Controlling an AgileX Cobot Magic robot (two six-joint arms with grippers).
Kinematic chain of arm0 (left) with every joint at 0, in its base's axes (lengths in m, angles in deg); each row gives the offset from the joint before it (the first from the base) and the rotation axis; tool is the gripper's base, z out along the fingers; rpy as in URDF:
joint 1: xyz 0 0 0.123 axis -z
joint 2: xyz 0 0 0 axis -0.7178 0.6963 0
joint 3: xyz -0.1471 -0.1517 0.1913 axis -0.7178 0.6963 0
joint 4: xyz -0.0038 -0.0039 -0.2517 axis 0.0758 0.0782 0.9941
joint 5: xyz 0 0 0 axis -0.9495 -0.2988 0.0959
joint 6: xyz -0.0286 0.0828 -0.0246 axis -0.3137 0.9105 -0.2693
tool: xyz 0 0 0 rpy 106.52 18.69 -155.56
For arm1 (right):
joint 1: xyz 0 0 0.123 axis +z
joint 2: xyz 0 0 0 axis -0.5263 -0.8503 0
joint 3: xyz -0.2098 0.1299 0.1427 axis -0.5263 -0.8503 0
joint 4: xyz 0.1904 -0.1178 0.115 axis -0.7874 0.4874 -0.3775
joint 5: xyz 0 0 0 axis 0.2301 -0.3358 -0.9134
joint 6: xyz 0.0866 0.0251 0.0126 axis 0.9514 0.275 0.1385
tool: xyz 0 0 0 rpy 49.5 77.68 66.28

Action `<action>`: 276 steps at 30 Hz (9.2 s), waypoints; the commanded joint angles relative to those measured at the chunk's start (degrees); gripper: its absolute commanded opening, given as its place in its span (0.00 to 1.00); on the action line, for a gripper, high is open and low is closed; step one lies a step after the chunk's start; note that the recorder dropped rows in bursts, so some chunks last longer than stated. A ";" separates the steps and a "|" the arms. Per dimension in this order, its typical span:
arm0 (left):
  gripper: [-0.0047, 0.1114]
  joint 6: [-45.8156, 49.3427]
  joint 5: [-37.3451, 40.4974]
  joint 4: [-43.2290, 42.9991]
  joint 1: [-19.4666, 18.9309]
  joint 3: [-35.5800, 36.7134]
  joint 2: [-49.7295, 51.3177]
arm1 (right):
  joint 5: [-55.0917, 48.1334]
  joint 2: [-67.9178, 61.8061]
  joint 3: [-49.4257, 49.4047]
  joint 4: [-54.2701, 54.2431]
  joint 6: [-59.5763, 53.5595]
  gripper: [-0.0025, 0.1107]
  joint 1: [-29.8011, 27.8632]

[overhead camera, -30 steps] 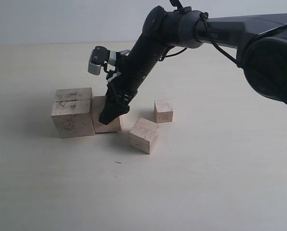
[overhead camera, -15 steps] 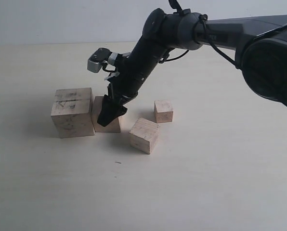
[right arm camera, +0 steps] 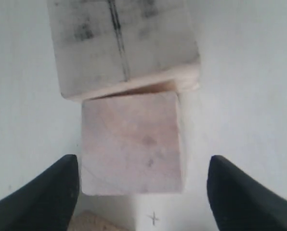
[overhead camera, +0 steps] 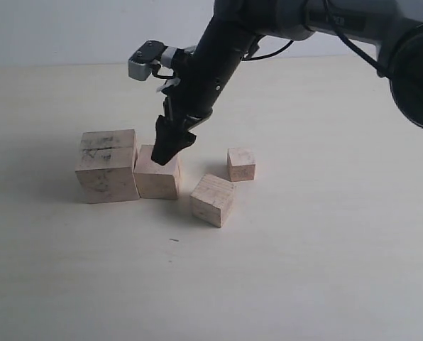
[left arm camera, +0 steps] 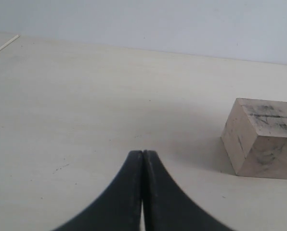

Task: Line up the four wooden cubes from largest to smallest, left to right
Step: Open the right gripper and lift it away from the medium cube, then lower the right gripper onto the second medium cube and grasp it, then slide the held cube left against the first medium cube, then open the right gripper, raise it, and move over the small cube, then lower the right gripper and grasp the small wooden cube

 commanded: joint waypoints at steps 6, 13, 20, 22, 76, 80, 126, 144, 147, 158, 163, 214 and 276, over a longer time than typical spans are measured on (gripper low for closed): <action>0.04 -0.01 -0.69 -0.32 0.51 -0.01 -0.38 | -0.23 1.14 0.10 12.54 12.24 0.24 -0.03; 0.04 -0.01 -0.69 -0.32 0.51 -0.01 -0.38 | -0.23 -0.84 0.10 12.56 12.24 0.08 -0.03; 0.04 -0.01 -0.69 -0.32 0.51 -0.01 -0.38 | -0.68 -2.08 0.10 8.84 12.33 0.08 -0.03; 0.04 -0.01 -0.69 -0.32 0.51 -0.01 -0.38 | -0.68 -2.08 0.10 7.07 12.33 0.08 -0.03; 0.04 -0.01 -0.69 -0.32 0.51 -0.01 -0.38 | 14.90 26.07 -31.45 15.84 34.14 0.06 -0.90; 0.04 -0.01 -0.69 -0.32 0.51 -0.01 -0.38 | 13.74 24.72 -34.06 14.10 30.64 0.12 -0.90; 0.04 -0.01 -0.69 -0.32 0.51 -0.01 -0.38 | 19.03 14.26 -33.77 9.49 7.89 0.02 0.64; 0.04 -0.01 -0.69 -0.32 0.51 -0.01 -0.38 | 5.81 3.33 -14.40 10.62 -6.76 0.02 -0.90; 0.04 -0.01 -0.69 -0.32 0.51 -0.01 -0.38 | 3.26 2.20 -11.97 8.07 -13.14 0.02 -0.90; 0.04 -0.01 -0.69 -0.32 0.51 -0.01 -0.38 | 2.14 -0.75 -10.62 4.89 -21.19 0.02 -0.90; 0.04 -0.01 -0.69 -0.32 0.51 -0.01 -0.38 | 4.86 -0.75 -10.62 4.00 -21.64 0.02 -0.90; 0.04 -0.01 -0.69 -0.32 0.51 -0.01 -0.38 | 6.05 -0.75 -10.62 0.42 -20.93 0.42 -0.90; 0.04 -0.01 -0.69 -0.32 0.51 -0.01 -0.38 | 10.36 10.29 -17.08 27.83 35.63 0.65 -0.90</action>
